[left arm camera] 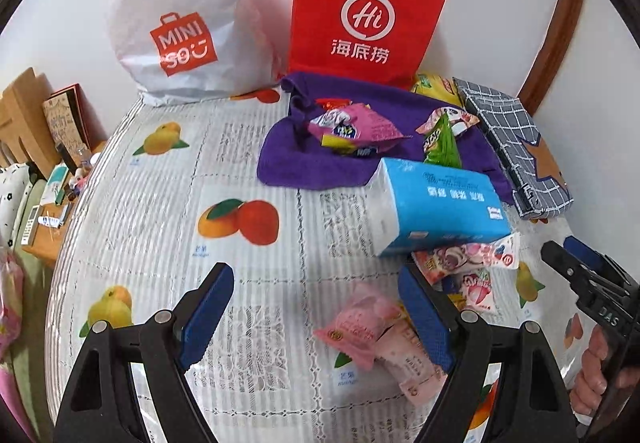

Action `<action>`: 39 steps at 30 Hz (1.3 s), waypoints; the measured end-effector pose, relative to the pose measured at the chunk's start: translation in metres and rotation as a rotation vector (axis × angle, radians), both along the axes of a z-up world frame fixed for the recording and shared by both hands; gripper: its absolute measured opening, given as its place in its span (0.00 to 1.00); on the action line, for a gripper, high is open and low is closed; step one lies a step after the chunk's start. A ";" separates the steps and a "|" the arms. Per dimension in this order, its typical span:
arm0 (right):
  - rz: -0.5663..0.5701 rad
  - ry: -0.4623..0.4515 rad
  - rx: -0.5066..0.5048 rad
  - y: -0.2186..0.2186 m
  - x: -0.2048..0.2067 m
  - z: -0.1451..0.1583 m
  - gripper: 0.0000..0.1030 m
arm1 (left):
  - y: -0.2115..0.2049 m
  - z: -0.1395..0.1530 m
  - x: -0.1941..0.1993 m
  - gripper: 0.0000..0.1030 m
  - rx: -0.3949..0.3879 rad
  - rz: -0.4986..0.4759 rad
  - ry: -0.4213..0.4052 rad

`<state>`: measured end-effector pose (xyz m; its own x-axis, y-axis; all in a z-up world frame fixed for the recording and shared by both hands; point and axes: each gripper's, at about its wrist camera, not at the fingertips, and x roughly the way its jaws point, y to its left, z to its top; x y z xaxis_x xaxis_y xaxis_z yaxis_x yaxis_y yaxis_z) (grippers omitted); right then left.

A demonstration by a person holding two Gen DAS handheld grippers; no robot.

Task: Organize snacks
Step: 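Move both tools back to the snack pile beside the tissue box, then grasp the pink Lotso bar with the right tool while the left tool grasps the pink pastry packet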

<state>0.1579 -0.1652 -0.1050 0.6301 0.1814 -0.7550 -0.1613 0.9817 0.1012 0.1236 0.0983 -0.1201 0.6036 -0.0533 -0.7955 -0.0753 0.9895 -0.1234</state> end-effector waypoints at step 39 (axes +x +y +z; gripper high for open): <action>0.136 0.134 0.098 -0.048 -0.039 -0.039 0.16 | 0.000 -0.038 0.009 0.81 -0.100 -0.047 0.052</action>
<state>0.1184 -0.2129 -0.1443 0.4898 0.3347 -0.8050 -0.2703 0.9362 0.2248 0.1321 0.0986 -0.1578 0.5565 -0.1613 -0.8150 -0.0383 0.9749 -0.2191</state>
